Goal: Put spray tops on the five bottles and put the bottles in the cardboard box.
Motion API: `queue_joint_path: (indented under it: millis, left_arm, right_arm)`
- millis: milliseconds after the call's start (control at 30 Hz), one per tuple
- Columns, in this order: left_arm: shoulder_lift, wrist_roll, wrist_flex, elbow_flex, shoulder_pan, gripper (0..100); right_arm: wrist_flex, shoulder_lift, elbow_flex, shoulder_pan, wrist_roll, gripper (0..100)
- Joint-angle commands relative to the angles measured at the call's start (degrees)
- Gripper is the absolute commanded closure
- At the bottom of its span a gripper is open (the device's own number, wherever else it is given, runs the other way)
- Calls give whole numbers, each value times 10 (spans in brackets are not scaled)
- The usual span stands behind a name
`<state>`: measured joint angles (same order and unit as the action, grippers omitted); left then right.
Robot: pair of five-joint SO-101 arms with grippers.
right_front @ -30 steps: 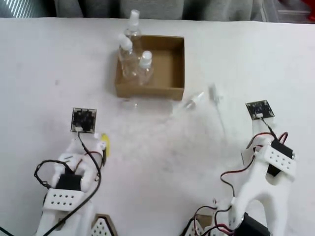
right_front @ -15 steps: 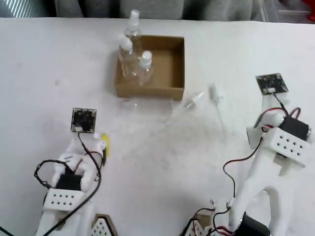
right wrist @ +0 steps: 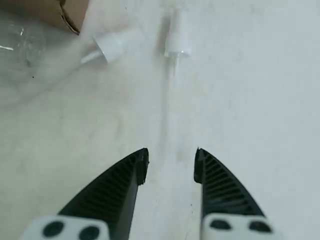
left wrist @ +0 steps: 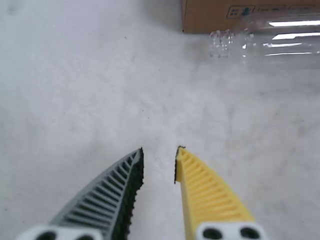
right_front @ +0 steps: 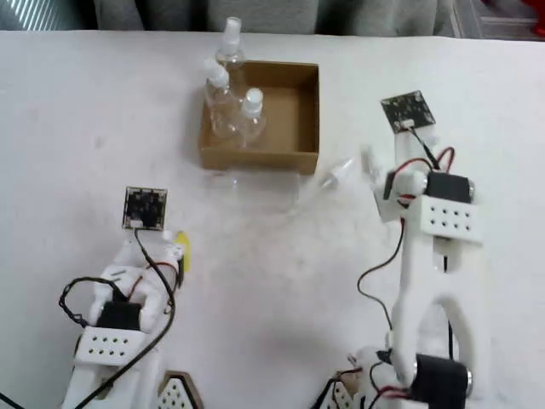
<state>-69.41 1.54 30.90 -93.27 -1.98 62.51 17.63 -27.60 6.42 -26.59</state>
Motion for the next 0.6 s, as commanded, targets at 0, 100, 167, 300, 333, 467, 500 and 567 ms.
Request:
queue_joint_path:
  millis: [0,100,167,300,333,467,500,567]
  left_arm:
    - [-12,4,3,25,-4,872]
    - [-12,4,3,25,-4,872]
    - [-12,4,3,25,-4,872]
    - [-12,4,3,25,-4,872]
    - [-12,4,3,25,-4,872]
    - [-12,3,1,25,-4,872]
    - [-12,3,0,25,-4,872]
    - [-12,3,-1,25,-2,872]
  right_arm:
    - [-77,-70,47,-11,7,885]
    - [-93,-143,98,-8,7,885]
    - [-87,-189,141,-8,7,885]
    - [-87,-282,231,-11,7,885]
    - [-84,-303,253,-12,7,885]
    - [-43,-379,348,-12,7,885]
    - [-29,-396,371,-12,7,885]
    - [-4,-427,413,-13,7,885]
